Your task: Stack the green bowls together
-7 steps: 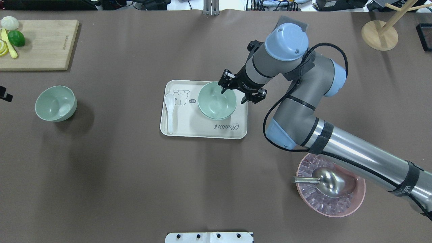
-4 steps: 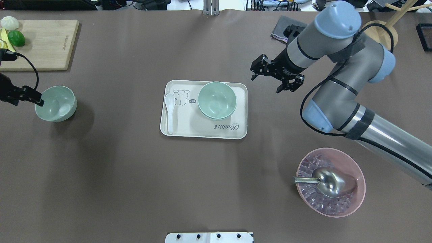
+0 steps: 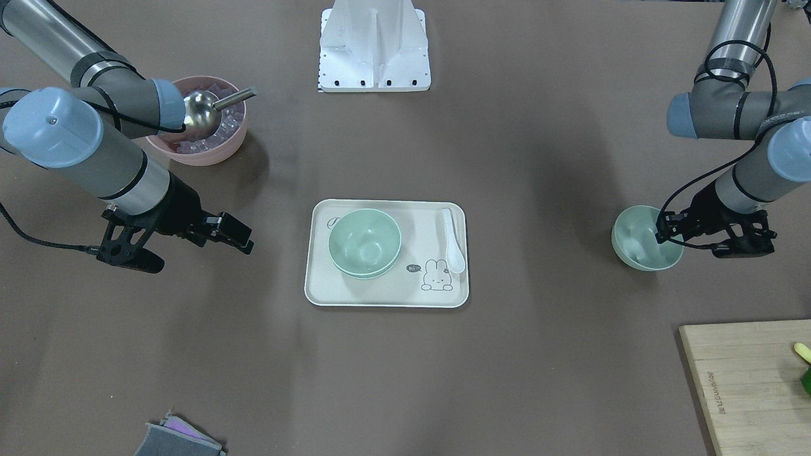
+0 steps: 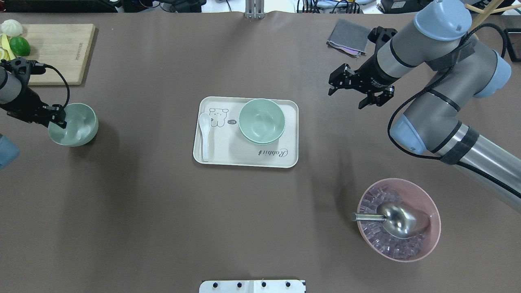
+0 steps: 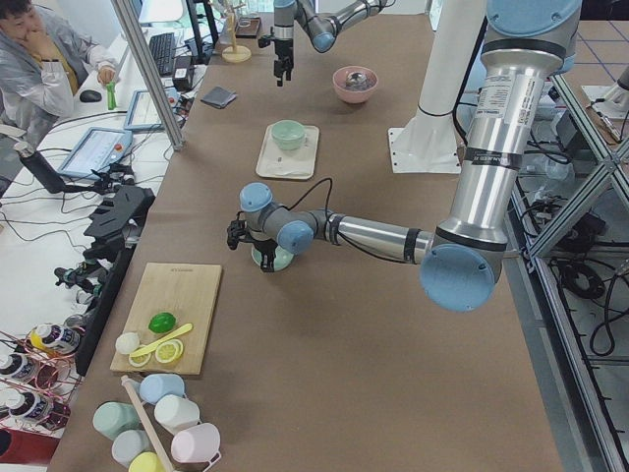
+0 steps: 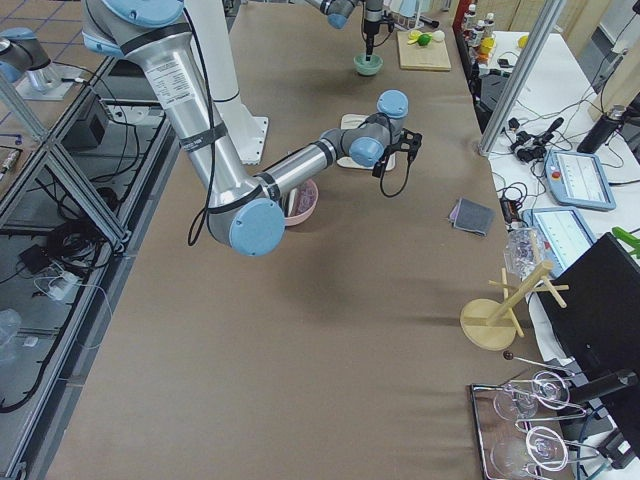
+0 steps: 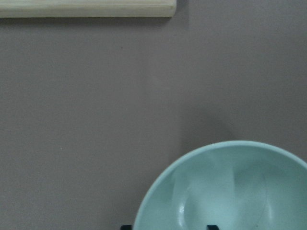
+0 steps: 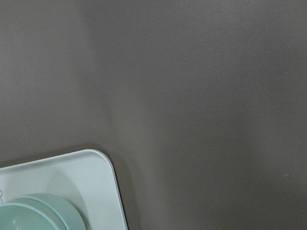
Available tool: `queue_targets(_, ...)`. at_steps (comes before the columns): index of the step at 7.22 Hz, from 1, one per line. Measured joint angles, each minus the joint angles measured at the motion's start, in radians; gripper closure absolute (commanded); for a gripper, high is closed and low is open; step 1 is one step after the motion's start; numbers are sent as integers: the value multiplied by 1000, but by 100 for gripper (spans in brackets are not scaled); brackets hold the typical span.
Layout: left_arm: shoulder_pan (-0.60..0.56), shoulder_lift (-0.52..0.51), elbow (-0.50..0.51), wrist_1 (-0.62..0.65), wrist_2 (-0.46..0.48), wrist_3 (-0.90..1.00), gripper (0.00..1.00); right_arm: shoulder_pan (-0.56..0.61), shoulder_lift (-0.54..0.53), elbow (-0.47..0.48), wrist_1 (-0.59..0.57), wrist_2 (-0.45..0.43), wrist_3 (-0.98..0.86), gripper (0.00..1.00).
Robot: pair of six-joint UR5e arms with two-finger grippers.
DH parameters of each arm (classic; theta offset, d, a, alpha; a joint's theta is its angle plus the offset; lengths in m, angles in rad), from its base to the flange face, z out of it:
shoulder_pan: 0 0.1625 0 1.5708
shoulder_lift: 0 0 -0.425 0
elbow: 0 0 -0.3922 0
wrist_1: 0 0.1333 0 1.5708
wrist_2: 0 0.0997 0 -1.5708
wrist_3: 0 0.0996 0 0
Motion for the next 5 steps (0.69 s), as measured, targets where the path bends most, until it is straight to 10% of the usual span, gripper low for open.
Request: queue_targets(5,23,-152,-115,184,-63,-104,100,123,-58,10,-5,105,-97,0)
